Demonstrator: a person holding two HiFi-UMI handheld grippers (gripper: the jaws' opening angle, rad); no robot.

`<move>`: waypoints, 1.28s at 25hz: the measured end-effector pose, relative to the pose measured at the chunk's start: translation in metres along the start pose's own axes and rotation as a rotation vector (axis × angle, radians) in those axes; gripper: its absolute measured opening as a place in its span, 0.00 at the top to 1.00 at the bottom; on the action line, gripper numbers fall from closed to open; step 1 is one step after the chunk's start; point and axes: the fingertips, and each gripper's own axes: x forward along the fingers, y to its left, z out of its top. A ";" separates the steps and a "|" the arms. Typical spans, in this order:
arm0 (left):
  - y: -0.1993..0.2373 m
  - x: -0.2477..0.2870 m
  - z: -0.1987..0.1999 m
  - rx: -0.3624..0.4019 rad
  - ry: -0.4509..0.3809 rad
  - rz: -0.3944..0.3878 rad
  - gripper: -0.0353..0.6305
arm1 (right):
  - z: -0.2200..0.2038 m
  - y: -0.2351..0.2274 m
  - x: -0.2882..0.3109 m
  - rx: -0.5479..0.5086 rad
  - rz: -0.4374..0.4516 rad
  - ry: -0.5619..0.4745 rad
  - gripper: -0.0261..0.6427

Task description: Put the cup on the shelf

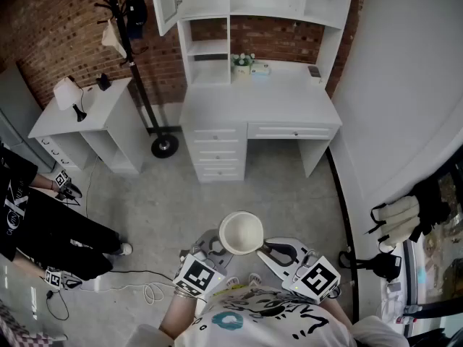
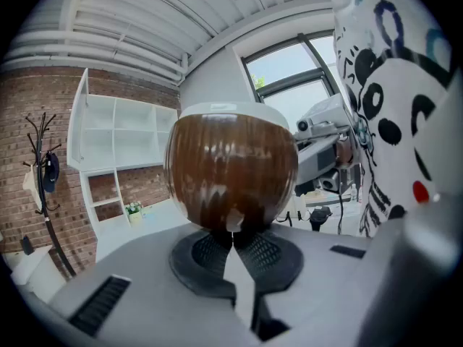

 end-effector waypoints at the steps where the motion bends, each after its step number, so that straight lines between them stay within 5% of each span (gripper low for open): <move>1: 0.000 -0.001 0.000 0.000 0.001 0.001 0.92 | 0.001 0.001 0.000 -0.002 0.000 0.002 0.87; 20: 0.019 -0.017 -0.013 0.023 -0.002 -0.006 0.92 | 0.006 0.008 0.028 0.012 -0.020 -0.004 0.87; 32: 0.082 0.008 -0.021 -0.014 0.021 0.080 0.92 | 0.013 -0.045 0.071 0.003 0.063 -0.018 0.87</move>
